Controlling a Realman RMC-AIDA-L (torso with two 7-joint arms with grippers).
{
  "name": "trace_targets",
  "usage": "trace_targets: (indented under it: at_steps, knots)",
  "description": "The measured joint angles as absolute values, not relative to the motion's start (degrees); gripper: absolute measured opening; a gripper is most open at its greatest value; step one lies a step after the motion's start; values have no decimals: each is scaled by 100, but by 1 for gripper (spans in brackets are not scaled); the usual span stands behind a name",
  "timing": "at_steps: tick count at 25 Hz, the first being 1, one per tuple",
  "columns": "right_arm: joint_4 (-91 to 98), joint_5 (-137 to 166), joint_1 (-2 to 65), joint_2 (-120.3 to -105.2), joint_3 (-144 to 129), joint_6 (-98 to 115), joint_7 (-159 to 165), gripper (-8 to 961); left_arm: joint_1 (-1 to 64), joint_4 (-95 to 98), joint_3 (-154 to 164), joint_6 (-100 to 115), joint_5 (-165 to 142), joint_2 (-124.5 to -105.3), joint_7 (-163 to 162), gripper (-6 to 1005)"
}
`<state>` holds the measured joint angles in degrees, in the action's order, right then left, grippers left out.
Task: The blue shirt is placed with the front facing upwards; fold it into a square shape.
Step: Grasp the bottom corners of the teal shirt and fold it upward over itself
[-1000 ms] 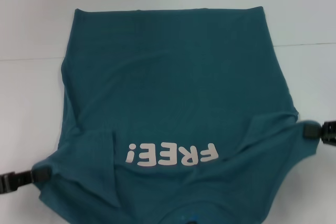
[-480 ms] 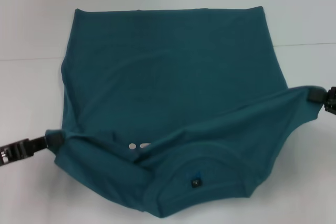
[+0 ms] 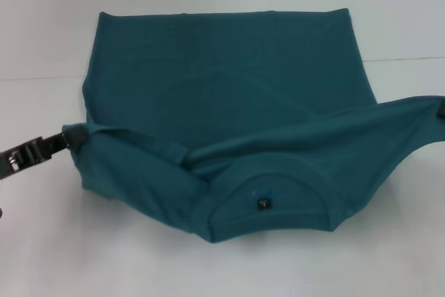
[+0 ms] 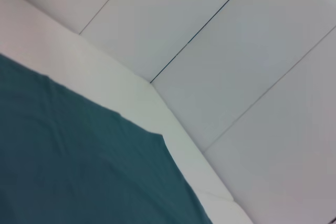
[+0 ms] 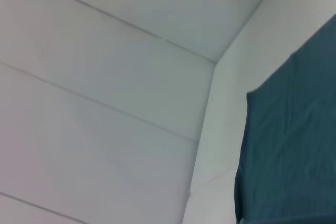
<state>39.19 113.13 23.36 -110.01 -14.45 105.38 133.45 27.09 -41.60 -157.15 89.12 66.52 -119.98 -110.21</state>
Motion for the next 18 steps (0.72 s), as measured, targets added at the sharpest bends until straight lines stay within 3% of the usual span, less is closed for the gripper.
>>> trace_targets:
  at_steps: [10,18]
  knots:
    - [3624,11311,2135,-10944,-1099,10395,13166,45,2856,-4077,-15750,8706,6889,-11965,-10925,9]
    - [3567,11308,2046,-10909,-1003,10265,13201,45,2770,-4010,-15749,8851,7001,-11808,-10949,10]
